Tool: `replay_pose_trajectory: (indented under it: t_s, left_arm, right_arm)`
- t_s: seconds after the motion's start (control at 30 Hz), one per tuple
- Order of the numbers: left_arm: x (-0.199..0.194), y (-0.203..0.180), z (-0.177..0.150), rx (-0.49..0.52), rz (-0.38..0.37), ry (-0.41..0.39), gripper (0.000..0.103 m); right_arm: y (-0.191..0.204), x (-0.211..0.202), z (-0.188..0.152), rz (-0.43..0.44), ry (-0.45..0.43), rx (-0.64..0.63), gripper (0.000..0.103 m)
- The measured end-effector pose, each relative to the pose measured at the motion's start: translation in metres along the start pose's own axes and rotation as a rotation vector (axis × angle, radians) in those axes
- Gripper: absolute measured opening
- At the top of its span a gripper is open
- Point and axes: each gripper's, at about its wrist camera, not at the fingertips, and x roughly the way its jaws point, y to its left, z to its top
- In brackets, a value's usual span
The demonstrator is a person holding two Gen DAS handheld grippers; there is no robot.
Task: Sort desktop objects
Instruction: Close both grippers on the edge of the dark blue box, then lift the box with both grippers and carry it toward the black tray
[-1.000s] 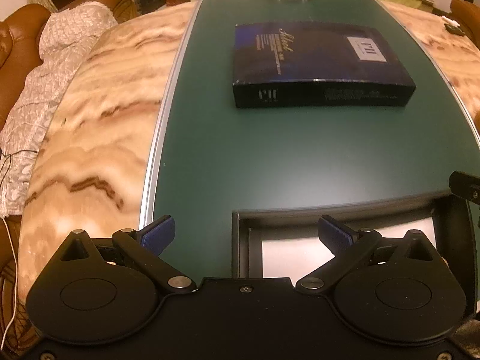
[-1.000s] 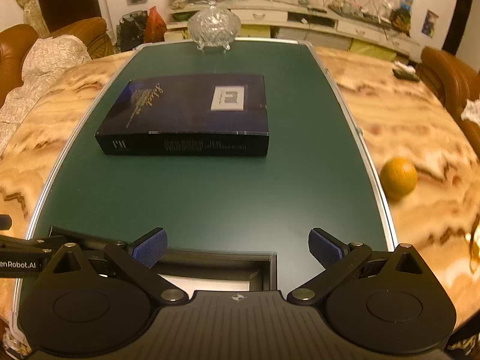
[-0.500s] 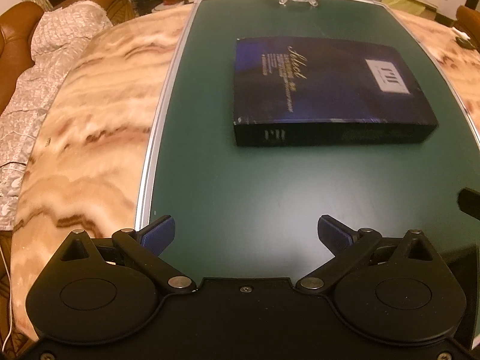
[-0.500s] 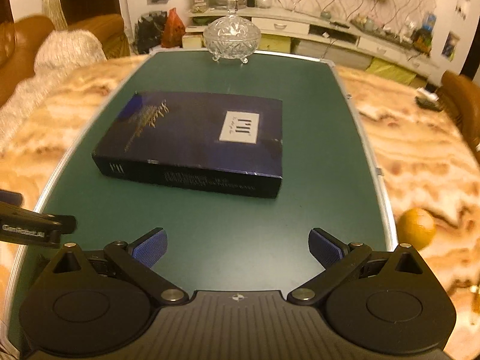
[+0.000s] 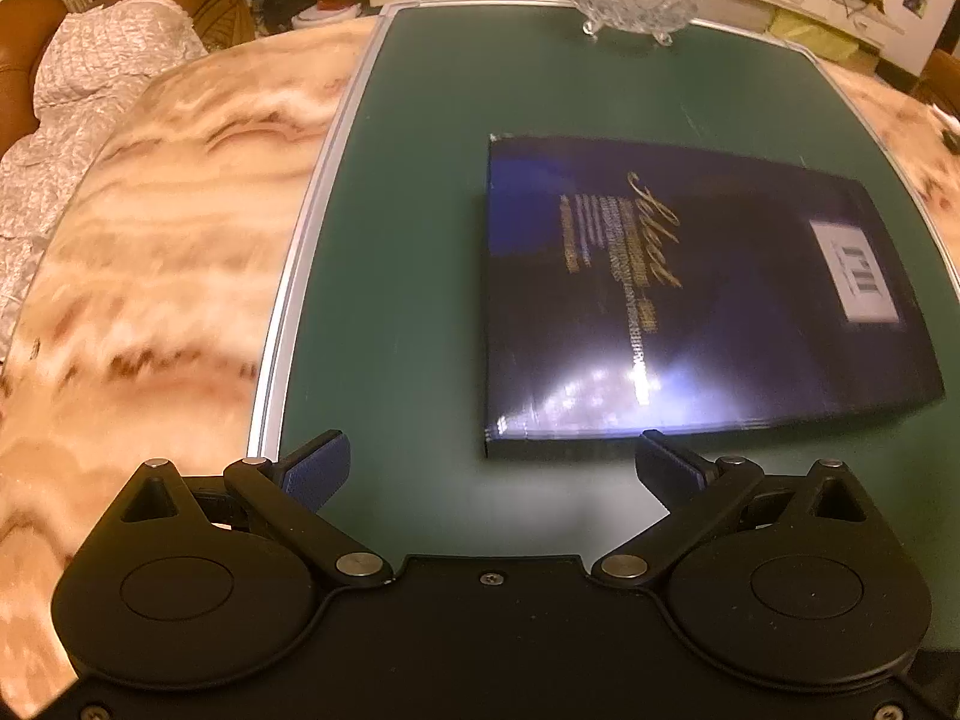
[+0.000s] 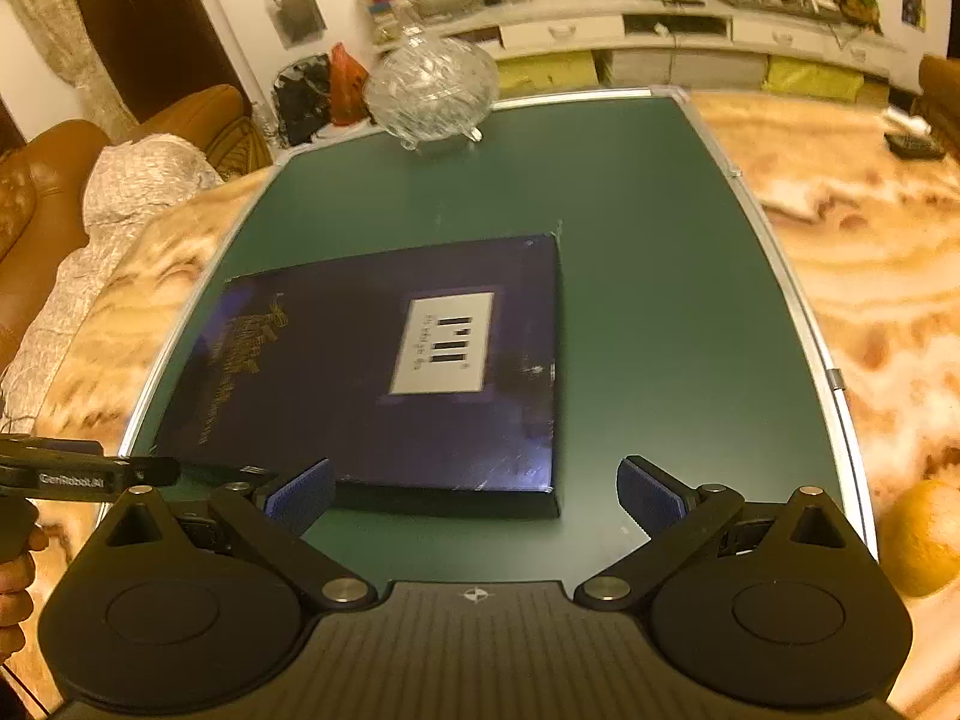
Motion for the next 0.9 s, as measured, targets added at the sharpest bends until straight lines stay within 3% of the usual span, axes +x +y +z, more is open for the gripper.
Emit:
replay_pose_trajectory:
  t_s: [0.4, 0.7, 0.9]
  left_arm:
    - [0.027, 0.008, 0.018, -0.022, -0.136, -0.020, 0.103]
    - [0.036, 0.004, 0.018, -0.035, -0.229, -0.014, 0.103]
    - [0.043, 0.002, 0.020, -0.041, -0.289, 0.000, 0.102]
  right_arm:
    - [-0.015, 0.047, 0.012, 0.157, 0.027, 0.069, 0.100]
    - [-0.012, 0.061, 0.013, 0.106, 0.040, 0.045, 0.094]
    - [-0.016, 0.066, 0.013, 0.119, 0.035, 0.056, 0.094]
